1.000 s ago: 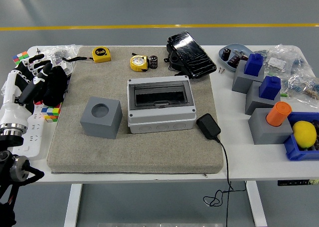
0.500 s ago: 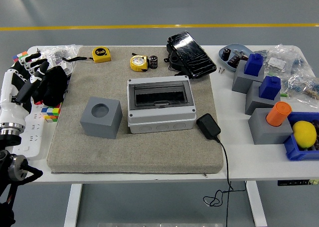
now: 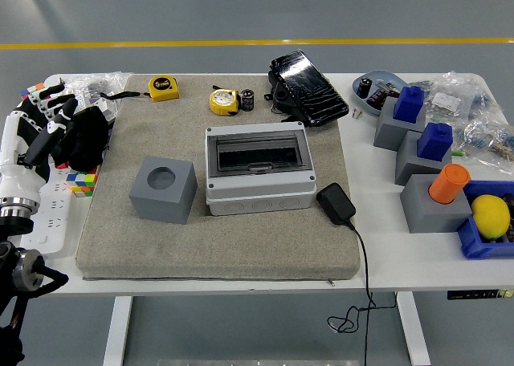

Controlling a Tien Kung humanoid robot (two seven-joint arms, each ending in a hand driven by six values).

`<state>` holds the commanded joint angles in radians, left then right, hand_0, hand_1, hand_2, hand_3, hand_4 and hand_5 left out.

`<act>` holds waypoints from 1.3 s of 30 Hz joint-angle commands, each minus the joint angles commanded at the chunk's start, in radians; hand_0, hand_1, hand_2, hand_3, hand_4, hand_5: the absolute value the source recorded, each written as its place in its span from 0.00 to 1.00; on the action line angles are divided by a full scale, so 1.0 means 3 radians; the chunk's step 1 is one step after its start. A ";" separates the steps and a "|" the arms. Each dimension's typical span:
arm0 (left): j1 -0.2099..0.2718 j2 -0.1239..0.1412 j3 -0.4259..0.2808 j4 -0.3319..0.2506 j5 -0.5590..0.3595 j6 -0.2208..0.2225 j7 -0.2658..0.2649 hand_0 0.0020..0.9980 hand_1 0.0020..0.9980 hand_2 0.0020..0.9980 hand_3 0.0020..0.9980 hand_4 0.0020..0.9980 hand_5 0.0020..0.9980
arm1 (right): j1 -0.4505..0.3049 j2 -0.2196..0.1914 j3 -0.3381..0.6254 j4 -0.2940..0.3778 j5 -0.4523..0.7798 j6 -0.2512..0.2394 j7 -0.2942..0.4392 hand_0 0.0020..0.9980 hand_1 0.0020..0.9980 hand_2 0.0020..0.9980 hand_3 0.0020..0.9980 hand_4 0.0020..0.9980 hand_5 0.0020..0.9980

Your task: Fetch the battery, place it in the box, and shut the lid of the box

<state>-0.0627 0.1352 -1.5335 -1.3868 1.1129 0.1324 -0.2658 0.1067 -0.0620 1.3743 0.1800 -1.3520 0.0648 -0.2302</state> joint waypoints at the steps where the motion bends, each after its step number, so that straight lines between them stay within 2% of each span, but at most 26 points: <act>1: 0.0000 -0.0001 0.0000 0.0000 0.0000 0.0000 0.0000 0.50 0.64 0.62 0.65 1.00 0.42 | 0.0000 0.0000 -0.0001 0.0000 0.0000 0.0000 0.0000 0.61 0.66 0.68 0.58 0.98 0.56; 39: 0.0002 0.0007 0.0028 0.0002 0.0007 -0.0025 0.0026 0.50 0.64 0.62 0.65 1.00 0.42 | 0.0001 -0.0004 -0.0014 0.0000 -0.0018 0.0006 -0.0005 0.61 0.66 0.68 0.58 0.98 0.56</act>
<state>-0.0621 0.1374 -1.5250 -1.3861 1.1151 0.1249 -0.2581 0.1069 -0.0630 1.3701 0.1800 -1.3573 0.0667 -0.2316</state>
